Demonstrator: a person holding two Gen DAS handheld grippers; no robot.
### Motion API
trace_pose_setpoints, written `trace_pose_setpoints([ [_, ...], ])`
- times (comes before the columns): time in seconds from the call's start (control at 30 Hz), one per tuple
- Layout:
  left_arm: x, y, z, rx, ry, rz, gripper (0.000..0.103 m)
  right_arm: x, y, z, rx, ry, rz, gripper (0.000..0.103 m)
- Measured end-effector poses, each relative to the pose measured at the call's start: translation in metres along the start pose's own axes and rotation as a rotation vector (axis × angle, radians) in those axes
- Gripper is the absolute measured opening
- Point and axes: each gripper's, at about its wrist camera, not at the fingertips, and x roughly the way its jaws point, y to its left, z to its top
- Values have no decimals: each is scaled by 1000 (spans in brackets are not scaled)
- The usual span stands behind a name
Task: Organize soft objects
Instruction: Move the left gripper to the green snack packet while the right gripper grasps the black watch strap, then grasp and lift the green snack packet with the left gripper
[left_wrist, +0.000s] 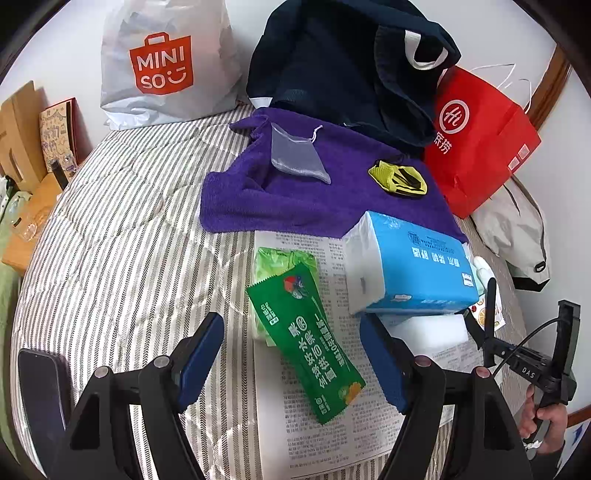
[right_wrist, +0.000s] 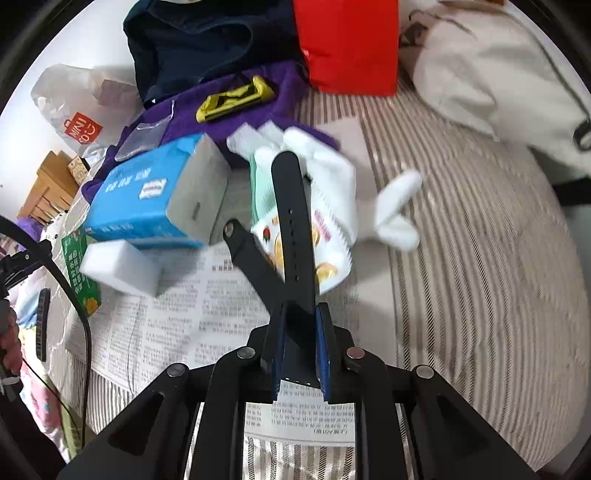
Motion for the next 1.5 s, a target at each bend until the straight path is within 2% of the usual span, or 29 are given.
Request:
trace_pose_setpoints([
  [0.13, -1, -1, -2, 2, 5, -1, 75, 2, 8, -3, -35, 3, -28, 22],
  [0.2, -2, -1, -3, 4, 7, 0, 75, 3, 13, 0, -53, -1, -17, 32],
  [0.23, -2, -2, -4, 4, 8, -2, 75, 5, 13, 1, -52, -12, -17, 32],
  [0.3, -3, -2, -5, 4, 9, 0, 75, 7, 14, 3, -52, -21, -33, 20],
  [0.53, -5, -1, -8, 4, 13, 7, 75, -31, 22, -3, -85, -81, -24, 20],
  [0.7, -5, -2, -9, 6, 16, 0, 75, -15, 22, -6, -103, -27, -50, 20],
  [0.93, -4, -7, -13, 21, 18, -4, 75, -22, 20, -6, -83, -44, -39, 20],
  [1.1, 12, -18, -16, 41, 37, 50, 79, -37, 26, -6, -97, -70, -44, 20],
  [1.3, 51, -30, -25, 39, 103, 129, 79, -41, 30, -9, -106, -67, -23, 20],
  [1.4, 55, -34, -26, 35, 73, 184, 79, -38, 30, -10, -105, -58, -23, 20],
  [1.47, 54, -32, -25, 24, 56, 195, 73, -37, 28, -11, -103, -54, -22, 20],
  [1.5, 53, -30, -24, 17, 48, 193, 58, -37, 28, -12, -101, -56, -21, 20],
])
